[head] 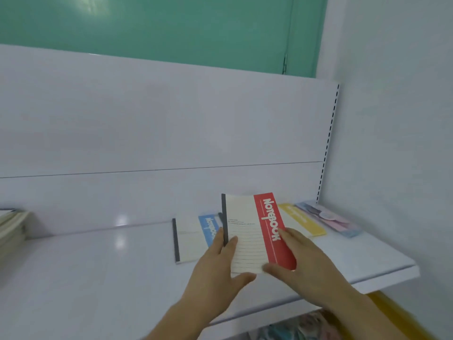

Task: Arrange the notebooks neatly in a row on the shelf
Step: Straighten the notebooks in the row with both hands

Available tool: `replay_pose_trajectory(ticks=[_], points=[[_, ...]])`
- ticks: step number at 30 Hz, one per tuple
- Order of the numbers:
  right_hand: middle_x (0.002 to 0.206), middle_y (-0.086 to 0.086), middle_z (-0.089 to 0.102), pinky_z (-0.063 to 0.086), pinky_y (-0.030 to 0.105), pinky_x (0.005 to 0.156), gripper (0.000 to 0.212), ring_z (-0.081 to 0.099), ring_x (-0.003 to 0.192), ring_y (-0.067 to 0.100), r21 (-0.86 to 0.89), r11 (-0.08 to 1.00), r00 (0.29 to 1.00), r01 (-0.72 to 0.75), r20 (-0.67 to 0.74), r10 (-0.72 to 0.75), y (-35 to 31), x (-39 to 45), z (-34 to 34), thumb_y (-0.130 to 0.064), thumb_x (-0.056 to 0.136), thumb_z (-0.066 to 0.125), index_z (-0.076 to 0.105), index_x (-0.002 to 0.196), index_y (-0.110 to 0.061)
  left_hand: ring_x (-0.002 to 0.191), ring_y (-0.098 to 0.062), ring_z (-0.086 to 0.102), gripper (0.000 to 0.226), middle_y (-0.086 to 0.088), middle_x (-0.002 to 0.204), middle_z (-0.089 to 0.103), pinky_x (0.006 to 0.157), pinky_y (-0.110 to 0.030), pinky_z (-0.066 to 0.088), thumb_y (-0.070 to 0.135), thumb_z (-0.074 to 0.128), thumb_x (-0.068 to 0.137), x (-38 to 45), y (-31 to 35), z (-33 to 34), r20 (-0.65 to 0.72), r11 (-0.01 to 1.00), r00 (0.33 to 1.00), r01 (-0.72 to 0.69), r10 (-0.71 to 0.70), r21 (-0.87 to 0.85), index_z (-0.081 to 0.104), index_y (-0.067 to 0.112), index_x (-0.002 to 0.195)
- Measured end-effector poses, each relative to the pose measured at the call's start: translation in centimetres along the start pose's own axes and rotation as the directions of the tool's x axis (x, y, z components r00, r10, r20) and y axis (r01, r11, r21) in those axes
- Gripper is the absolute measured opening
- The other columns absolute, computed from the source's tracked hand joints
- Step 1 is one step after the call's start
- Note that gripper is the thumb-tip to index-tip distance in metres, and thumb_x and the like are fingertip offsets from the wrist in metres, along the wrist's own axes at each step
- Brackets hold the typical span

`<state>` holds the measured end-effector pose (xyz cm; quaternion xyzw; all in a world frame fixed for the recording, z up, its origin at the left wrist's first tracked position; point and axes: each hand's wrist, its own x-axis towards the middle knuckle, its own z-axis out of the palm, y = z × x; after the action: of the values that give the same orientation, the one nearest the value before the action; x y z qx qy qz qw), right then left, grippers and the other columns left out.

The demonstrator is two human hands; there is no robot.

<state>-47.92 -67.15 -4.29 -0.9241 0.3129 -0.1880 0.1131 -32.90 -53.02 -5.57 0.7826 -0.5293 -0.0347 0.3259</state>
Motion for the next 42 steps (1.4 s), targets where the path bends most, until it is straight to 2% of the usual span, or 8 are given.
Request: replay_pose_trajectory(ticks=[3,10,15,18,22,28,34,42], points=[[0.156,-0.018,0.018,0.021,0.023,0.112,0.101,0.021,0.138,0.003,-0.127,0.991,0.995,0.052,0.094,-0.04,1.6,2.5,-0.2,-0.083,0.073,0.048,0.012,0.153,-0.032,0.142,-0.01,0.025,0.079,0.01,0.161,0.018,0.114,-0.023,0.031,0.053,0.063,0.09,3.2,-1.0,1.3,0.026,0.999,0.999,0.029,-0.03,0.035,0.024,0.03,0.154],[0.149,-0.012,0.036,0.017,0.018,0.108,0.094,0.025,0.137,0.008,-0.176,0.97,0.977,0.166,0.165,-0.137,4.5,8.8,1.2,-0.08,0.073,0.052,0.03,0.149,-0.028,0.134,-0.013,0.032,0.068,0.007,0.146,0.036,0.116,-0.034,0.033,0.059,0.062,0.085,9.7,-4.9,5.1,0.054,0.987,0.998,0.031,-0.039,0.158,0.04,0.03,0.142],[0.146,-0.01,0.043,0.016,0.016,0.11,0.097,0.03,0.136,0.007,-0.199,0.938,0.948,0.285,0.207,-0.244,8.0,13.1,4.4,-0.088,0.072,0.04,0.04,0.146,-0.025,0.131,-0.018,0.036,0.064,0.005,0.137,0.044,0.115,-0.037,0.031,0.067,0.054,0.085,12.1,-7.0,6.3,0.118,0.964,0.991,0.032,-0.065,0.263,0.047,0.03,0.137],[0.145,-0.014,0.045,0.015,0.022,0.116,0.094,0.025,0.139,0.005,-0.237,0.905,0.926,0.352,0.228,-0.301,10.1,15.1,5.7,-0.091,0.074,0.027,0.042,0.144,-0.03,0.127,-0.021,0.038,0.062,0.003,0.128,0.049,0.114,-0.038,0.027,0.07,0.049,0.085,13.0,-7.2,6.4,0.156,0.926,0.981,0.052,-0.118,0.374,0.053,0.026,0.128],[0.142,-0.016,0.044,0.014,0.03,0.118,0.096,0.019,0.142,0.01,-0.232,0.876,0.898,0.422,0.238,-0.37,11.0,15.8,5.8,-0.093,0.071,0.021,0.043,0.143,-0.031,0.138,-0.023,0.028,0.067,0.003,0.131,0.048,0.121,-0.045,0.014,0.072,0.046,0.086,13.4,-6.8,6.3,0.222,0.902,0.954,0.092,-0.202,0.422,0.047,0.028,0.138],[0.13,-0.011,0.051,0.02,0.031,0.115,0.089,0.029,0.133,0.014,-0.201,0.854,0.871,0.48,0.229,-0.435,12.1,16.4,5.8,-0.09,0.075,0.022,0.052,0.134,-0.03,0.102,-0.012,0.047,0.058,0.012,0.101,0.053,0.095,-0.03,0.04,0.077,0.054,0.076,14.0,-5.8,5.8,0.16,0.896,0.95,0.185,-0.269,0.405,0.06,0.028,0.106],[0.111,-0.011,0.057,0.032,0.029,0.106,0.083,0.039,0.121,0.013,-0.154,0.855,0.865,0.494,0.182,-0.467,12.7,16.9,6.2,-0.09,0.072,0.027,0.062,0.115,-0.028,0.123,-0.012,0.049,0.061,0.005,0.131,0.056,0.104,-0.026,0.039,0.063,0.062,0.085,13.4,-4.9,6.1,0.116,0.903,0.942,0.259,-0.314,0.343,0.059,0.021,0.128],[0.104,-0.017,0.055,0.037,0.023,0.097,0.073,0.041,0.108,0.005,-0.087,0.872,0.865,0.482,0.205,-0.458,13.0,17.4,6.4,-0.089,0.071,0.032,0.06,0.107,-0.032,0.108,-0.011,0.054,0.051,0.007,0.114,0.06,0.096,-0.027,0.046,0.064,0.061,0.086,13.2,-4.4,6.0,0.09,0.875,0.943,0.258,-0.32,0.411,0.063,0.023,0.115]])
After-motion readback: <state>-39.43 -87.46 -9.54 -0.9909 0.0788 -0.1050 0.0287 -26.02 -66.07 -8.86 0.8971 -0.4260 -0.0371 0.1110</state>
